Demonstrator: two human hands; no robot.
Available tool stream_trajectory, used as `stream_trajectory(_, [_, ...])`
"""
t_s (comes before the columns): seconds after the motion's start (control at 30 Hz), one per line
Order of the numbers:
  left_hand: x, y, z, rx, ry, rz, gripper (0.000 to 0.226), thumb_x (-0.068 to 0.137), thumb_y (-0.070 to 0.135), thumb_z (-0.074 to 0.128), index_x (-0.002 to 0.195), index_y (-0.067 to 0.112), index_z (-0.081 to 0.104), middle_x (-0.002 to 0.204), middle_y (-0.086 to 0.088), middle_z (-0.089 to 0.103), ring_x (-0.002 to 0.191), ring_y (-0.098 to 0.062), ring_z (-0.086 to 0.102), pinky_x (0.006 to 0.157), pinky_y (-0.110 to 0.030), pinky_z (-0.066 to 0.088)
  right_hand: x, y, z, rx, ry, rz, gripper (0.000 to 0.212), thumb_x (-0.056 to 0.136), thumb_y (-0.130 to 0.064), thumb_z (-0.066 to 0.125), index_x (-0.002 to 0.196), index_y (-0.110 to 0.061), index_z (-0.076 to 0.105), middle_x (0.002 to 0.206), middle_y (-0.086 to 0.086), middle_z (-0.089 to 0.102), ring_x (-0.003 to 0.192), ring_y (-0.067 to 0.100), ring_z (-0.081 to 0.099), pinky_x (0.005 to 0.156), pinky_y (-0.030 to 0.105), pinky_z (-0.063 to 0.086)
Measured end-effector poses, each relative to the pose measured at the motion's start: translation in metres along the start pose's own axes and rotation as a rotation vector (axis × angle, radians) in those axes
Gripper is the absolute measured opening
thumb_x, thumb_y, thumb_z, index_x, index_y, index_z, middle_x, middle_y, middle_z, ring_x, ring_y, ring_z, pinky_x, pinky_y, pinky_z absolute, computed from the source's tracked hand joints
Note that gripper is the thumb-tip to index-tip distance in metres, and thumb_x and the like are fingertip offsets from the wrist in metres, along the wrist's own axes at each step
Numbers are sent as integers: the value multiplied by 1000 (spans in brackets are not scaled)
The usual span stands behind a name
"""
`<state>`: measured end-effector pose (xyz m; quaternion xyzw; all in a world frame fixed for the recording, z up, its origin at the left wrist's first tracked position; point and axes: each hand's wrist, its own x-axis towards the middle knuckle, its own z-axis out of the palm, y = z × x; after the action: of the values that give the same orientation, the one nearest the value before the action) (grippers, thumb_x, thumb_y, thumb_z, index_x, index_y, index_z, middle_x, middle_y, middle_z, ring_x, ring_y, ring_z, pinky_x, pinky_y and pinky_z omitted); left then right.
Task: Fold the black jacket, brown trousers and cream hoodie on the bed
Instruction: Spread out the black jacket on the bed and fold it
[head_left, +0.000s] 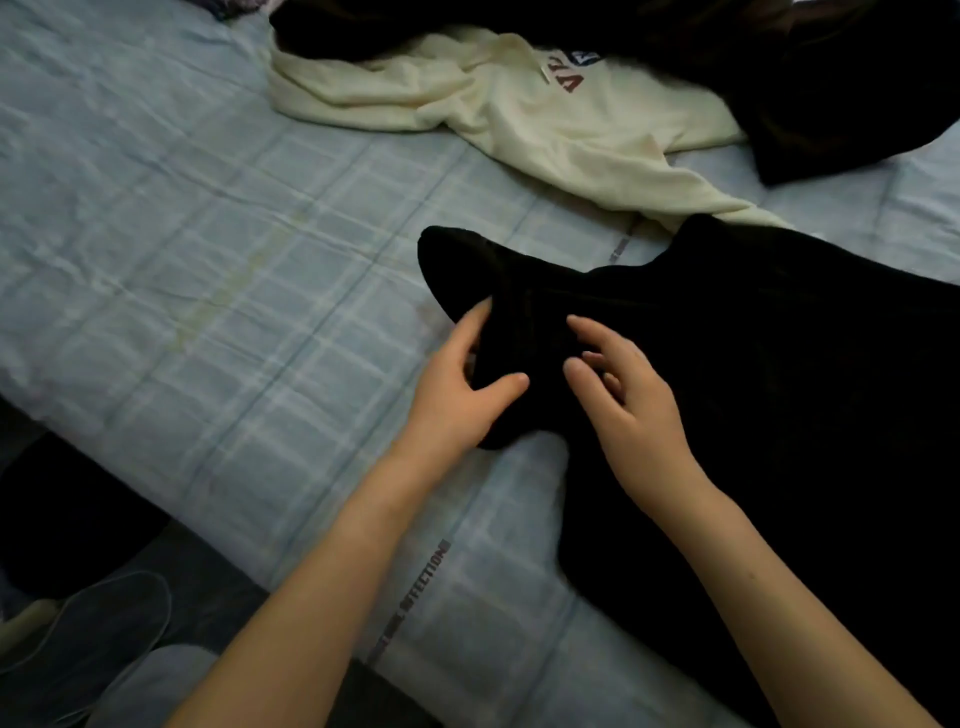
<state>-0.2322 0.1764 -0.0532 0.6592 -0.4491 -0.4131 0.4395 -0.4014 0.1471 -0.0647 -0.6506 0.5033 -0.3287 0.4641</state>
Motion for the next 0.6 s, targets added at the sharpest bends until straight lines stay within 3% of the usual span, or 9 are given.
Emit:
stream_trajectory(0.07, [-17, 22, 33, 35, -156, 85, 78, 79, -5, 73, 145, 19, 39, 133, 2, 55, 117, -6, 57, 98, -16, 44, 0, -17, -16, 328, 41, 85, 40, 92, -32, 59, 132, -30, 57, 122, -5, 63, 109, 5, 64, 90, 21, 52])
stream_trajectory(0.1, [-26, 31, 49, 59, -233, 114, 78, 79, -4, 73, 145, 20, 40, 127, 2, 56, 110, -5, 58, 93, -17, 47, -2, -21, -28, 376, 82, 91, 38, 93, -25, 60, 131, -24, 59, 119, 1, 66, 108, 11, 66, 90, 25, 54])
stream_trajectory(0.2, [-51, 52, 88, 107, -377, 199, 62, 81, -1, 71, 139, 14, 52, 111, -2, 60, 94, -15, 62, 82, -31, 55, -14, -17, -78, 253, 228, 31, 31, 95, 1, 57, 122, -11, 63, 108, 6, 71, 102, 16, 69, 88, 27, 53])
stream_trajectory(0.23, [-58, 58, 97, 138, -337, 299, 50, 82, -1, 69, 130, 12, 61, 108, -2, 62, 94, -14, 63, 82, -30, 54, -20, -11, -98, 247, 260, 46, 33, 95, 3, 56, 121, -14, 63, 106, 3, 72, 100, 14, 69, 85, 24, 53])
stream_trajectory(0.3, [-65, 65, 110, 249, -107, 525, 31, 84, 0, 64, 114, 8, 70, 103, -2, 63, 94, -11, 62, 83, -25, 51, -36, 2, -142, 261, 324, 96, 35, 95, 2, 56, 121, -20, 63, 100, 0, 74, 95, 10, 71, 78, 18, 53])
stream_trajectory(0.4, [-57, 67, 136, 442, 222, 631, 38, 90, 18, 58, 128, 15, 60, 119, -6, 56, 109, -17, 55, 97, -23, 41, -61, 31, -204, 242, 443, 196, 34, 95, -3, 57, 122, -21, 64, 97, 2, 75, 91, 17, 73, 73, 21, 56])
stream_trajectory(0.43, [-50, 64, 149, 524, 204, 621, 47, 92, 27, 54, 138, 19, 52, 132, -7, 50, 121, -21, 49, 104, -29, 36, -68, 42, -220, 230, 470, 234, 33, 95, -4, 57, 122, -22, 63, 98, 3, 75, 91, 21, 72, 74, 24, 57])
stream_trajectory(0.5, [-37, 50, 185, 735, 9, 538, 56, 95, 44, 40, 150, 31, 35, 155, -6, 32, 142, -28, 28, 116, -46, 21, -81, 66, -243, 197, 490, 333, 36, 96, -6, 56, 127, -24, 60, 107, 5, 72, 95, 25, 71, 81, 32, 58])
stream_trajectory(0.6, [-36, 15, 242, 1112, -315, 439, 58, 97, 56, 20, 153, 42, 16, 163, 4, 15, 151, -29, 7, 118, -54, 4, -97, 92, -259, -3, 550, 437, 58, 95, -11, 58, 148, -25, 40, 141, 4, 51, 119, 17, 58, 99, 31, 49])
